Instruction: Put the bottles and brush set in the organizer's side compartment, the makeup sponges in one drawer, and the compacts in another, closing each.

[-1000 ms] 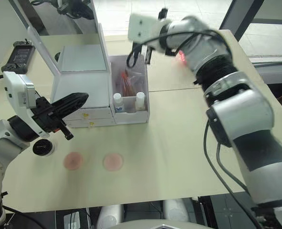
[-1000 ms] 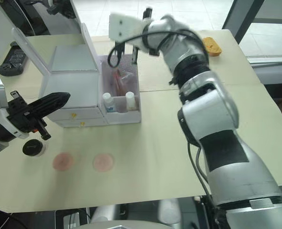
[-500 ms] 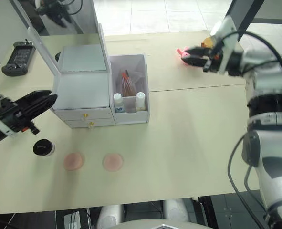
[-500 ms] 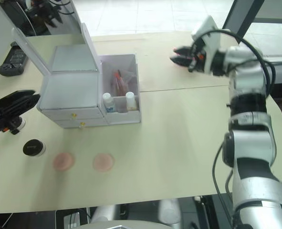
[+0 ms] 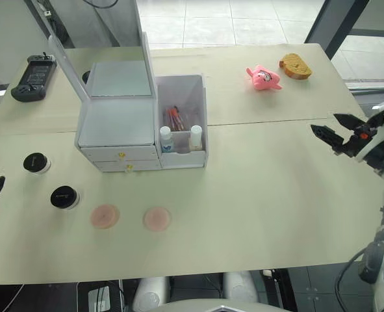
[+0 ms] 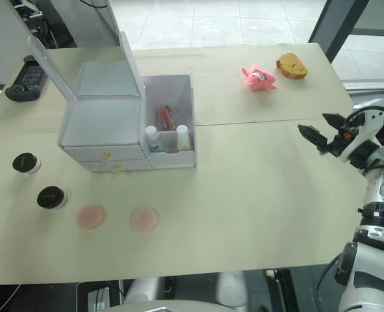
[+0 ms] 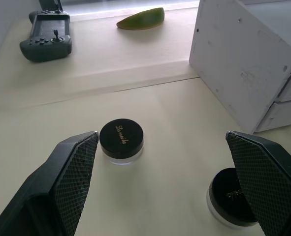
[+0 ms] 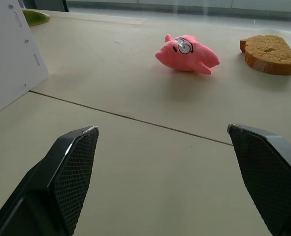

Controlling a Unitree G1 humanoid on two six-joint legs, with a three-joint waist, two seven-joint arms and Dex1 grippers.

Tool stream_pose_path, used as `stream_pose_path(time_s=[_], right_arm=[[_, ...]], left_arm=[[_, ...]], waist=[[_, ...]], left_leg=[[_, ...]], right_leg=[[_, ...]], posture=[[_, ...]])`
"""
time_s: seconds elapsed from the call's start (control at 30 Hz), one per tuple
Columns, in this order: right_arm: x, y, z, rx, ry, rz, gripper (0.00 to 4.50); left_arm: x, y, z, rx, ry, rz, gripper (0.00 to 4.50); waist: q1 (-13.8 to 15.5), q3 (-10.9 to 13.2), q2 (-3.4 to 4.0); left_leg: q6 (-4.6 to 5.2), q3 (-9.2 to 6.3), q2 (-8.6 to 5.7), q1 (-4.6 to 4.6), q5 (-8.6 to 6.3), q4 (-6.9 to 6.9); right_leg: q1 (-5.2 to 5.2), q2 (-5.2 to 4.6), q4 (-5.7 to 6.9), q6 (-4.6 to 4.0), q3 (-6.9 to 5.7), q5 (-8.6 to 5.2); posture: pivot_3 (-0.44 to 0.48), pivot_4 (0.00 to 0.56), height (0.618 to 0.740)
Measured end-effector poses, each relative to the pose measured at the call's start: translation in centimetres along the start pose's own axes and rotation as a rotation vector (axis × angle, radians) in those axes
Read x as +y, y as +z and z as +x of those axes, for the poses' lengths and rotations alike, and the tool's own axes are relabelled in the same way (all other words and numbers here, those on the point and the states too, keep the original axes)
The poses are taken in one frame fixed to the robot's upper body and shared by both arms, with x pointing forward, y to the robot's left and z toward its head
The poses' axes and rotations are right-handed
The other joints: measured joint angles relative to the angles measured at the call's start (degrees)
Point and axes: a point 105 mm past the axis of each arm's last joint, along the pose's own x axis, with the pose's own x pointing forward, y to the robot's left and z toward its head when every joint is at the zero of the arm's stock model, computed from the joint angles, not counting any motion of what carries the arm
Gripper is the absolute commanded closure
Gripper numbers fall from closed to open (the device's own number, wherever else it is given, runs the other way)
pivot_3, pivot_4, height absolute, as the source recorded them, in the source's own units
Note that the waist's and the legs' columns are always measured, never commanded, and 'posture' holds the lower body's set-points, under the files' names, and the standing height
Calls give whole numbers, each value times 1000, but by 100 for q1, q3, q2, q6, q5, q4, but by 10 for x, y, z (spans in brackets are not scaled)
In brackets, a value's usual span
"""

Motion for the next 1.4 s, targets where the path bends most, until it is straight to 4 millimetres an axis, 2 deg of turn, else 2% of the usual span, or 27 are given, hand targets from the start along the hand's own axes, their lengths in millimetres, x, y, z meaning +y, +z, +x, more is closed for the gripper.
stream_pose_path(time_s=[0.17, 0.33, 0.4, 0.47, 0.53, 0.57, 0.63, 0.67, 0.8, 0.97, 1.13, 1.27, 1.4], right_arm=[[13, 19, 10, -35, 44, -74, 0], [57, 73, 44, -91, 211, -141, 0], [79, 88, 55, -94, 275, -232, 0], [96, 93, 65, -95, 310, -340, 0], [111, 89, 74, -88, 358, -359, 0], [121, 90, 78, -92, 390, -370, 0], [144, 99, 83, -102, 481, -362, 0], [154, 106, 82, -104, 528, -356, 0], [178, 125, 76, -113, 647, -357, 0], [221, 141, 61, -103, 865, -409, 0], [237, 142, 54, -65, 934, -394, 0], [241, 142, 53, -43, 946, -385, 0], [244, 150, 55, -51, 936, -417, 0]], left_arm=[[-5, 1, 2, -44, 18, 12, 42], [-33, 8, 5, -76, -27, 18, 42], [-50, 9, 6, -79, -61, 11, 42], [-69, 12, 9, -91, -88, 0, 42], [-87, 20, 14, -116, -109, 9, 42], [-93, 21, 16, -125, -111, 5, 42], [-106, 20, 17, -141, -99, -10, 42], [-115, 17, 19, -140, -99, -26, 42], [-144, 10, 30, -164, -91, -81, 42], [-198, -10, 58, -155, -125, -192, 42], [-228, -9, 82, -184, -78, -203, 42], [-235, -2, 95, -219, -13, -151, 42], [-247, 0, 109, -247, 23, -156, 42]], waist=[[2, 0, 0], [-36, 0, -1], [-22, 0, -2], [1, 1, -12], [-62, 3, -3], [-92, 5, 1], [-59, 10, 11], [-18, 10, 13], [111, 8, 9], [165, 2, -1], [240, 2, -3], [256, 2, -3], [256, 2, -4]], left_leg=[[0, -1, 1, 3, 0, 0], [-1, -3, 5, 4, -1, 0], [2, -5, 5, 4, -3, 1], [4, -16, 2, -4, -5, -2], [-4, -225, -85, -15, 10, -3], [-7, -360, -137, -18, 23, -2], [-78, -386, -154, -20, 66, 32], [-85, -342, -153, -37, 69, 31], [-94, -326, -137, -47, 76, 34], [-62, -306, -131, -42, 57, 39], [-61, -284, -131, -40, 56, 44], [-61, -273, -132, -39, 56, 45], [-61, -269, -131, -40, 56, 45]], right_leg=[[-1, 0, 3, 0, 2, 0], [-6, 2, 11, 0, 8, 0], [-6, 3, 10, 0, 7, 0], [7, -1, 10, 0, 1, 0], [120, -74, -14, 21, -183, -15], [141, -94, -4, 42, -217, -28], [103, -93, 22, 56, -185, -37], [112, -93, 24, 53, -178, -38], [100, -74, 21, 38, -168, -40], [94, -54, 27, 35, -126, -42], [90, -50, 22, 34, -103, -41], [88, -50, 21, 34, -93, -41], [86, -48, 21, 34, -89, -41]], posture=[[0, 150, 740], [0, 150, 740], [0, 150, 740], [0, 150, 740], [0, 150, 740], [0, 150, 740], [0, 150, 740], [0, 150, 740], [0, 150, 740], [0, 150, 740], [0, 150, 740], [0, 150, 740], [0, 150, 740]])
